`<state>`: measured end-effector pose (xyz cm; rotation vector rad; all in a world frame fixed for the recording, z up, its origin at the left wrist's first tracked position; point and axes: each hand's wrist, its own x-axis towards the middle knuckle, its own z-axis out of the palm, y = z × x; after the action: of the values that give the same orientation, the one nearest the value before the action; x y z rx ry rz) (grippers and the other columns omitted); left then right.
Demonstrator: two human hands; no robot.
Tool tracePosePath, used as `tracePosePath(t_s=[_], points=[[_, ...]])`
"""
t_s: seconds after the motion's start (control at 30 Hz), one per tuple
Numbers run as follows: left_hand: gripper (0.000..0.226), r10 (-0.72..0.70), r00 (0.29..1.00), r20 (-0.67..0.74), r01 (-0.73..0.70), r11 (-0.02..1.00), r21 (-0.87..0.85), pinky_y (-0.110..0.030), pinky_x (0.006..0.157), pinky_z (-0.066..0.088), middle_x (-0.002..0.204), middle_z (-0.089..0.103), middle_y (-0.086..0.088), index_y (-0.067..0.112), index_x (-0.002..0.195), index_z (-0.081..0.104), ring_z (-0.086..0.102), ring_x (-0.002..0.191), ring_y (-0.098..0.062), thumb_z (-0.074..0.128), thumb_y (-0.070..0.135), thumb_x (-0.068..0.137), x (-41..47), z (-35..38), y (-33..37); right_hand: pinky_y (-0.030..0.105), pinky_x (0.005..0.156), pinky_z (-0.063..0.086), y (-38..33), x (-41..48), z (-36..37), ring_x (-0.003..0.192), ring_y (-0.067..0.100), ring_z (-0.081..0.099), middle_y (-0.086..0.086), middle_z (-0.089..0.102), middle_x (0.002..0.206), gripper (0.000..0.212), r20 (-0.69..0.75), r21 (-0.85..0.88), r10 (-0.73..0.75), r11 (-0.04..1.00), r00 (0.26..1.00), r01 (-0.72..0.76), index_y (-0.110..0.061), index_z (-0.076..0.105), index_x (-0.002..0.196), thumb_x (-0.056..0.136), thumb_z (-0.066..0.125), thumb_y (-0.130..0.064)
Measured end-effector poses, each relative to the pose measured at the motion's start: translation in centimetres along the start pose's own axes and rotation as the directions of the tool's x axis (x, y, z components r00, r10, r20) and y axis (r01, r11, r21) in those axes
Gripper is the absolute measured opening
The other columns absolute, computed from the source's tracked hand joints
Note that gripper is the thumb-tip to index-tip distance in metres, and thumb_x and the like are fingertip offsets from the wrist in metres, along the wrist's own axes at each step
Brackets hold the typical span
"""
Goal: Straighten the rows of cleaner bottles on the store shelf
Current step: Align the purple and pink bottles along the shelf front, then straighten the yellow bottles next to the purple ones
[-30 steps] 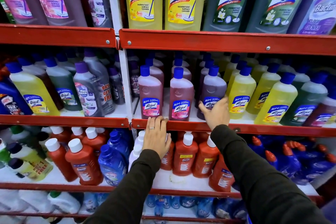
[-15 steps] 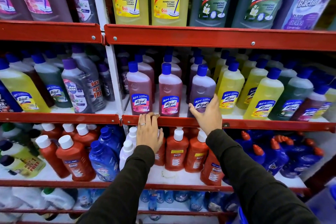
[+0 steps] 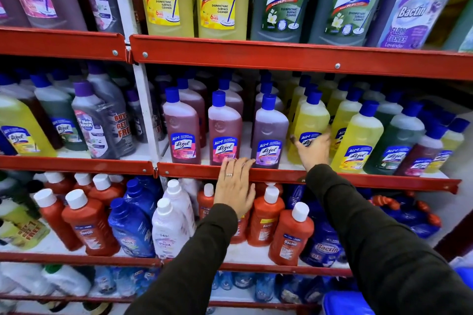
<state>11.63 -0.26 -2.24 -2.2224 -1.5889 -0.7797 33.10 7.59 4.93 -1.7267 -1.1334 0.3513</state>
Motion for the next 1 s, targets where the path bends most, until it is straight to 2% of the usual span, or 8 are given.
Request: tracePosePath(t_s=[0.17, 0.4, 0.47, 0.6, 0.7, 0.8, 0.9, 1.0], points=[[0.054, -0.086, 0.992, 0.091, 0.083, 0.996, 0.034, -0.051, 0.119, 0.029, 0.132, 0.057, -0.013, 0.011, 0.134, 0.047, 0.05, 0.125, -0.032, 0.055, 0.034, 0.085, 0.0, 1.3, 0.9, 0.05, 0.11, 0.047, 0.6, -0.1, -0.2, 0.136, 0.039, 0.051, 0.023, 0.048, 0.148, 0.108, 0.003, -0.02, -0.031, 0.999, 1.0, 0.031, -0.002, 0.022, 0.154, 0.076, 0.084, -0.043], [0.05, -0.137, 0.988, 0.072, 0.136, 0.991, 0.015, -0.049, 0.119, 0.03, 0.133, 0.056, -0.013, 0.011, 0.132, 0.048, 0.049, 0.128, -0.031, 0.055, 0.033, 0.088, -0.1, 1.8, 1.4, 0.048, 0.101, 0.054, 2.1, -2.0, -1.3, 0.122, 0.036, 0.06, 0.018, 0.056, 0.135, 0.1, -0.026, 0.012, -0.126, 0.992, 0.992, 0.126, -0.004, 0.033, 0.145, 0.072, 0.079, -0.055], [0.049, -0.159, 0.985, 0.066, 0.158, 0.987, 0.011, -0.049, 0.119, 0.03, 0.132, 0.056, -0.014, 0.011, 0.131, 0.048, 0.049, 0.128, -0.031, 0.055, 0.033, 0.088, -0.1, 2.0, 1.7, 0.049, 0.101, 0.053, 2.6, -2.7, -1.5, 0.125, 0.036, 0.058, 0.018, 0.056, 0.137, 0.104, -0.033, -0.005, -0.148, 0.989, 0.988, 0.148, -0.004, 0.03, 0.147, 0.071, 0.075, -0.06], [0.048, -0.184, 0.982, 0.049, 0.184, 0.983, 0.002, -0.048, 0.119, 0.03, 0.13, 0.057, -0.014, 0.011, 0.13, 0.049, 0.049, 0.127, -0.031, 0.057, 0.031, 0.087, 0.0, 2.1, 1.8, 0.047, 0.103, 0.053, 3.9, -3.6, -1.8, 0.13, 0.033, 0.054, 0.017, 0.054, 0.142, 0.104, -0.014, -0.076, -0.155, 0.985, 0.988, 0.154, -0.004, 0.027, 0.151, 0.076, 0.078, -0.056], [0.048, -0.193, 0.98, 0.053, 0.193, 0.981, 0.001, -0.048, 0.119, 0.03, 0.13, 0.057, -0.014, 0.011, 0.13, 0.049, 0.049, 0.127, -0.031, 0.058, 0.03, 0.086, 0.0, 1.9, 2.0, 0.042, 0.099, 0.055, 4.0, -3.9, -1.8, 0.128, 0.032, 0.056, 0.017, 0.053, 0.14, 0.1, -0.01, -0.081, -0.153, 0.985, 0.988, 0.152, -0.004, 0.029, 0.15, 0.078, 0.078, -0.054], [0.049, -0.212, 0.975, 0.062, 0.212, 0.977, 0.004, -0.048, 0.119, 0.03, 0.132, 0.057, -0.015, 0.011, 0.131, 0.05, 0.05, 0.128, -0.032, 0.06, 0.03, 0.087, 0.0, 1.8, 2.3, 0.034, 0.091, 0.049, 3.2, -3.9, -1.7, 0.125, 0.031, 0.057, 0.016, 0.052, 0.136, 0.101, -0.031, -0.064, -0.107, 0.992, 0.994, 0.104, -0.004, 0.032, 0.148, 0.076, 0.079, -0.058], [0.049, -0.218, 0.973, 0.072, 0.218, 0.976, 0.014, -0.048, 0.119, 0.03, 0.133, 0.056, -0.015, 0.011, 0.132, 0.049, 0.049, 0.129, -0.032, 0.059, 0.031, 0.088, 0.1, 1.8, 2.4, 0.044, 0.092, 0.057, 2.6, -3.8, -1.7, 0.116, 0.034, 0.063, 0.015, 0.06, 0.127, 0.099, -0.051, -0.053, -0.056, 0.997, 0.997, 0.054, -0.007, 0.038, 0.136, 0.069, 0.079, -0.067], [0.049, -0.219, 0.974, 0.065, 0.219, 0.976, 0.012, -0.048, 0.119, 0.031, 0.133, 0.057, -0.015, 0.011, 0.131, 0.049, 0.049, 0.129, -0.032, 0.06, 0.029, 0.087, 0.0, 1.8, 2.3, 0.048, 0.086, 0.059, 2.6, -3.7, -2.0, 0.105, 0.033, 0.068, 0.012, 0.066, 0.116, 0.089, -0.025, -0.06, -0.055, 0.997, 0.998, 0.054, -0.01, 0.041, 0.126, 0.068, 0.08, -0.065]])
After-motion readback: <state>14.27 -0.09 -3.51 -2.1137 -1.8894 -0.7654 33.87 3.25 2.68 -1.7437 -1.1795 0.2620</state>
